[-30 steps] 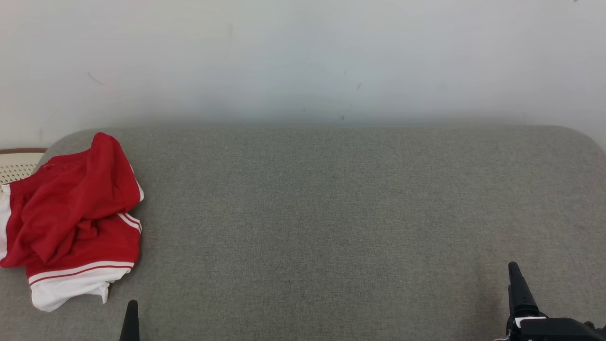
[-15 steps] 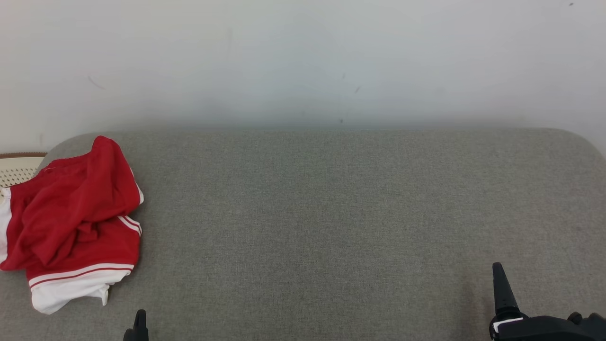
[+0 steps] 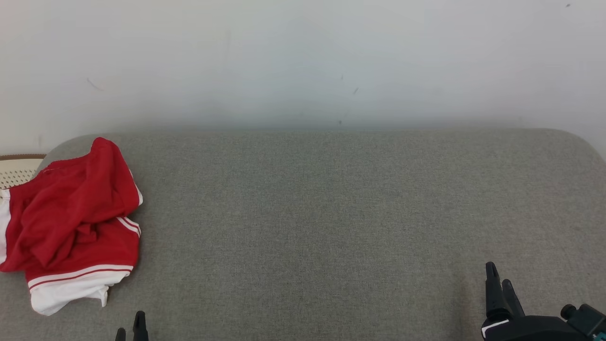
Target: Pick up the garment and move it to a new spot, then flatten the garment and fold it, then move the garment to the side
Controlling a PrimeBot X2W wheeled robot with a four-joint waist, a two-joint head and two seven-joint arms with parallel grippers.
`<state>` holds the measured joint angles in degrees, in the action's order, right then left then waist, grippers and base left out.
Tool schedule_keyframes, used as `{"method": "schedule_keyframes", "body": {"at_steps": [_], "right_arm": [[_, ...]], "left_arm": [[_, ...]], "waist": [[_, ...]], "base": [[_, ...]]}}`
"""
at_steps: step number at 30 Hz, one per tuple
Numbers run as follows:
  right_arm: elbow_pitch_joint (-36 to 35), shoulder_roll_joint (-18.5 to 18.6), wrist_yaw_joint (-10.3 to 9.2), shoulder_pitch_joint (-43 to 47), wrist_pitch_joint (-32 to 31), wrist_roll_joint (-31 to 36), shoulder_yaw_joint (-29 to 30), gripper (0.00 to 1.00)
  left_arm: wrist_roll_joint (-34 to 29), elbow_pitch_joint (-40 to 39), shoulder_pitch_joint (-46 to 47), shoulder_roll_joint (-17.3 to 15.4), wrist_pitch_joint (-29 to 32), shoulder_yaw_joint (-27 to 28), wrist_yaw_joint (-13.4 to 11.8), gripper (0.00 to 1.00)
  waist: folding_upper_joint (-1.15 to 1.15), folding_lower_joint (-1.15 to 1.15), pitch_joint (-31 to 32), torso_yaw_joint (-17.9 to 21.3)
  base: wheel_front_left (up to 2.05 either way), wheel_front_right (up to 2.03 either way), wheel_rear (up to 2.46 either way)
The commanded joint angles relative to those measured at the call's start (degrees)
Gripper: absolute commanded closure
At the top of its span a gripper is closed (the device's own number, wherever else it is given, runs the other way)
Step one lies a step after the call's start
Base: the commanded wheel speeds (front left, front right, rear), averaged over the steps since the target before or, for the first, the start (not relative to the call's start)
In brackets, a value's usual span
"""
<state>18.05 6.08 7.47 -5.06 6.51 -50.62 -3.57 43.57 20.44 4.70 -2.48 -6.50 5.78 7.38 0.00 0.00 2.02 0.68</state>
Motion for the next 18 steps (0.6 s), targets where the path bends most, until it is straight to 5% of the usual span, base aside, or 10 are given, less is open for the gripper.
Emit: {"method": "schedule_keyframes", "body": {"at_steps": [1, 18], "right_arm": [[-0.49, 0.52, 0.02, -0.03, 0.51, 1.79, -0.46, 0.0], [-0.8, 0.33, 0.03, 0.45, 2.96, 14.62, -0.85, 0.0]], "left_arm": [[-2.02, -0.42, -0.05, -0.31, -0.55, 0.39, -0.25, 0.0], [-14.76, -2.51, -0.91, -0.4, -3.02, -0.65, -2.48, 0.0]], "waist": [[0.0, 0.0, -0.03, 0.02], [0.0, 0.0, 0.32, 0.37]], "base": [[0.0, 0.0, 0.0], [0.0, 0.0, 0.0]]}}
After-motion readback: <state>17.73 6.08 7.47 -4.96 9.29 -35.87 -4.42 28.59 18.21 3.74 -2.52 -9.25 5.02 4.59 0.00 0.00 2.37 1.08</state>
